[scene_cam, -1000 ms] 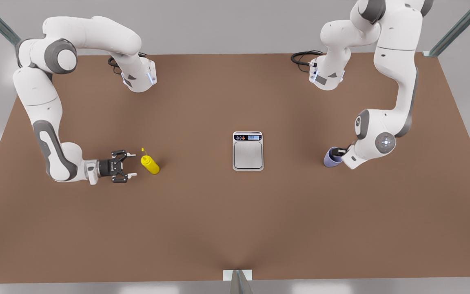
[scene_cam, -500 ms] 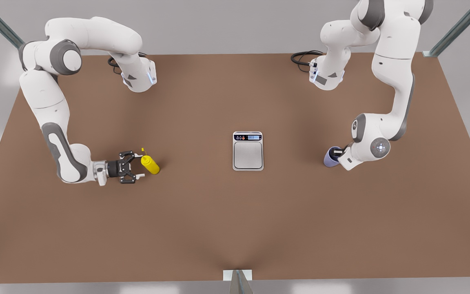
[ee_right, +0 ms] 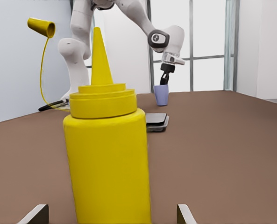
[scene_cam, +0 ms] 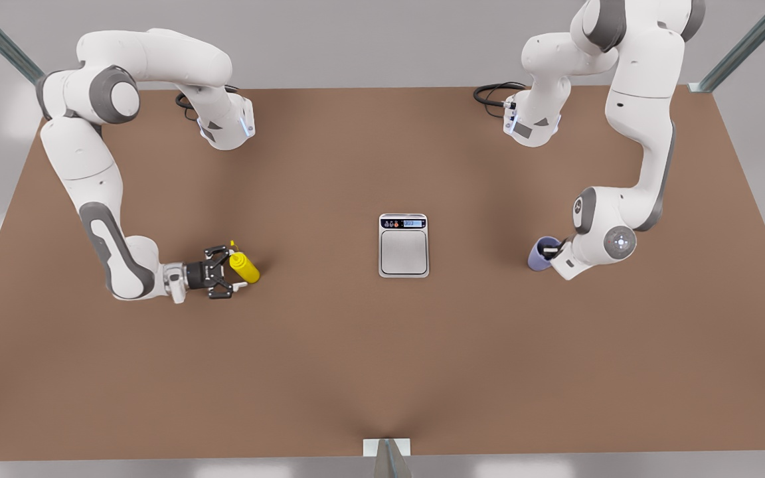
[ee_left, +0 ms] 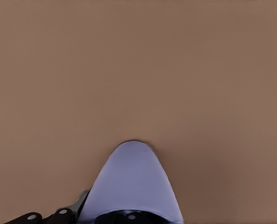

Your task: Move cup to the weight, pick up sauce bottle, pour sauce

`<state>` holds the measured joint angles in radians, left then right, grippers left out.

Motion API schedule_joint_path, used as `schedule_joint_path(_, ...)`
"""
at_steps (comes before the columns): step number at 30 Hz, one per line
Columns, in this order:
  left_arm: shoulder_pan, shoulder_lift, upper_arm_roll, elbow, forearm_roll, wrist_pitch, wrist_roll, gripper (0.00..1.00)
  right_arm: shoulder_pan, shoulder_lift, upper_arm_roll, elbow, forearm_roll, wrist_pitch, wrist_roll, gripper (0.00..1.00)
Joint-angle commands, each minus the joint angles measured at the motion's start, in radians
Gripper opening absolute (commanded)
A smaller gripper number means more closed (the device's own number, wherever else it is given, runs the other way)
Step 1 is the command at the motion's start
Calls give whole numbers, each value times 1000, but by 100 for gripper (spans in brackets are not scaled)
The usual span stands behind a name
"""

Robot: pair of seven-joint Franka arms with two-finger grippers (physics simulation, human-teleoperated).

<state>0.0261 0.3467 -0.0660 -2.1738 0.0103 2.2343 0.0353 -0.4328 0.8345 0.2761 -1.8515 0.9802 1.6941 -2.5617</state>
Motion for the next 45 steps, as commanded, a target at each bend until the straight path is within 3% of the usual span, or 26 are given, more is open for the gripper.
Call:
schedule_joint_path(1,0,2,0,3,0,1,0,25,2,0,0,0,0,-1,0,100)
schedule_joint_path(11,-2,26,0,29,2,-1,0,21,39,-8,0,-2,31,-1,3,100)
schedule_joint_path(12,-2,26,-2,29,2,-1,0,21,40,-6,0,-2,31,1,3,94)
schedule_joint_path(14,-2,21,0,29,2,-1,1,21,42,-8,0,-2,34,1,3,91)
schedule_joint_path(17,-3,17,-2,29,2,-1,2,21,49,-8,0,0,35,1,5,67)
schedule_joint_path(20,-3,-14,-2,31,2,-7,-8,21,55,-6,0,2,35,1,3,65)
schedule_joint_path(26,-2,-15,-52,109,-4,-15,-80,21,59,-8,0,3,34,10,34,45)
schedule_joint_path(31,-3,2,-158,180,-4,-13,-178,21,46,-11,0,28,26,3,35,43)
schedule_joint_path(35,-106,3,-190,198,-13,-4,-235,21,62,-43,2,60,20,-10,170,43)
schedule_joint_path(45,-285,80,-276,285,-36,47,-522,21,264,-166,5,45,40,111,291,43)
